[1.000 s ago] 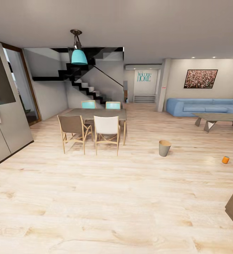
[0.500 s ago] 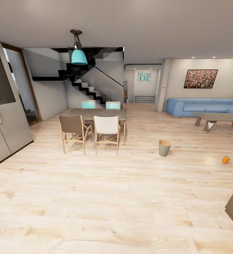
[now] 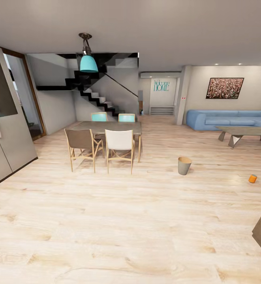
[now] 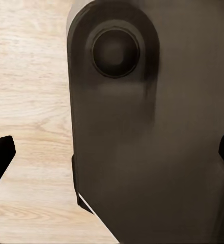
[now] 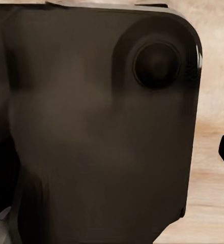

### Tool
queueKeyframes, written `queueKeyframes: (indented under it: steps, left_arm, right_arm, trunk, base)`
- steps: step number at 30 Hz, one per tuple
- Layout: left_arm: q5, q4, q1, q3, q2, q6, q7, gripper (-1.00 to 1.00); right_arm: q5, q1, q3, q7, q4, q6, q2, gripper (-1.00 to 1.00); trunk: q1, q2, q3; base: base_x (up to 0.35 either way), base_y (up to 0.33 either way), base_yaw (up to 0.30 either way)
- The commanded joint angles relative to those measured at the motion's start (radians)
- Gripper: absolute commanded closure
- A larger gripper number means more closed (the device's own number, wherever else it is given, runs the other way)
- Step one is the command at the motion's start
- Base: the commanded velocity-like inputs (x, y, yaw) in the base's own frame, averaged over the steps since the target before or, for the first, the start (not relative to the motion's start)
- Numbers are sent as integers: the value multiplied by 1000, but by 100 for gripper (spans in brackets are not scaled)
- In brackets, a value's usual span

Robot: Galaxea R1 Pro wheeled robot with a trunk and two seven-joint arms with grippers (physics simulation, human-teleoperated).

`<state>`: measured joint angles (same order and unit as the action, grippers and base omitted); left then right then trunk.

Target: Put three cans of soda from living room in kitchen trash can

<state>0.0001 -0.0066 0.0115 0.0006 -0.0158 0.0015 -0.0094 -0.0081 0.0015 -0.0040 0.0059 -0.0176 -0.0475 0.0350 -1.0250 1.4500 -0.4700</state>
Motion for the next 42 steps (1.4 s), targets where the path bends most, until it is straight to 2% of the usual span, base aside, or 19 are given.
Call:
queueKeyframes:
  steps: [1,9,15,19,22,23,27,31,37,39,42]
  left_arm:
    - [0,-6,5,0,0,0,0,-100]
    - [-1,-102,49,-3,0,9,-2,-100]
    - [-4,-268,62,-6,-1,42,-4,-100]
    - [-4,-454,63,-7,-2,134,-4,-100]
    - [-2,-649,64,-7,-2,200,-4,-100]
    - [-2,-649,64,-7,-2,200,-4,-100]
    - [0,-901,64,-6,-2,246,-3,-100]
    - [1,-1088,64,-5,-3,266,-3,-100]
    - [1,-1249,62,-5,-3,274,-3,-100]
    - [1,-1264,61,-5,-3,273,-3,-100]
    - [2,-1295,57,-3,-4,267,-4,-100]
  right_arm:
    - [2,0,0,0,0,-17,0,-100]
    - [11,-5,7,0,-21,-137,-1,-100]
    - [14,-11,11,0,-149,-181,-4,-100]
    - [16,-13,42,1,-307,-190,-2,-100]
    - [15,-9,100,4,-472,-188,-1,-100]
    - [15,-9,100,4,-472,-188,-1,-100]
    - [13,0,171,5,-733,-183,-5,-100]
    - [14,27,202,4,-957,-181,-9,-100]
    - [16,72,213,2,-1220,-179,-19,-100]
    - [16,77,214,2,-1251,-179,-26,-100]
    - [13,88,214,3,-1313,-178,-54,-100]
  trunk:
    - [0,0,0]
    - [0,0,0]
    - [0,0,0]
    - [0,0,0]
    - [0,0,0]
    - [0,0,0]
    - [0,0,0]
    - [0,0,0]
    - [0,0,0]
    - [0,0,0]
    - [0,0,0]
  base:
    - [0,0,0]
    - [0,0,0]
    - [0,0,0]
    - [0,0,0]
    - [0,0,0]
    - [0,0,0]
    - [0,0,0]
    - [0,0,0]
    - [0,0,0]
    - [0,0,0]
    - [0,0,0]
